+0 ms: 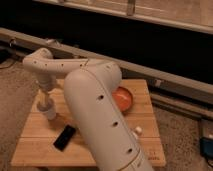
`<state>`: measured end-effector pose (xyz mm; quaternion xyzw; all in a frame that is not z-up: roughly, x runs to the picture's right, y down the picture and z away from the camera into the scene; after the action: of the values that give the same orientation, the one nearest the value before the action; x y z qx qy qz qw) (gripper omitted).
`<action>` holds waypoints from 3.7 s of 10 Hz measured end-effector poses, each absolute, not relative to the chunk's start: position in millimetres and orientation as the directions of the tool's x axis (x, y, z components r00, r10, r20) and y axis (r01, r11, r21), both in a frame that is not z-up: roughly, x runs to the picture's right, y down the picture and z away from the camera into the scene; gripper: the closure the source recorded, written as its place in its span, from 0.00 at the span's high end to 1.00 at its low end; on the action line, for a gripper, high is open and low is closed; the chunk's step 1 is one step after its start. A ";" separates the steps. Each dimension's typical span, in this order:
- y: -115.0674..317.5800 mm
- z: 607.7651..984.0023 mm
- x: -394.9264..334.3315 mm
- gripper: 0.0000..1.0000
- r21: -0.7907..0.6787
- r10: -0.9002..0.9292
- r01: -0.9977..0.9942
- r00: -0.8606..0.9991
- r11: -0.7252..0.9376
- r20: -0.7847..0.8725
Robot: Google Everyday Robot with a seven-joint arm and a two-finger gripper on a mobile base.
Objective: Place the ceramic cup in the ceramic bowl
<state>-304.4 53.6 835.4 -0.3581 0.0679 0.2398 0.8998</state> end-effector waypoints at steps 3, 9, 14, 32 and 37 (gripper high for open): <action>66.2 843.6 -309.3 0.71 -0.638 0.341 -0.461 0.887 0.616 -0.311; 45.7 839.1 -298.2 0.11 -0.652 0.339 -0.504 0.864 0.566 -0.373; -14.7 812.8 -236.6 0.00 -0.635 0.403 -0.597 0.801 0.489 -0.443; -35.8 773.7 55.2 0.00 -0.392 0.709 -0.893 0.424 0.223 -0.563; -43.8 786.0 95.7 0.01 -0.331 0.733 -0.928 0.345 0.172 -0.587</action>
<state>95.7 -43.8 786.0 -0.3295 0.1482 0.5528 0.7509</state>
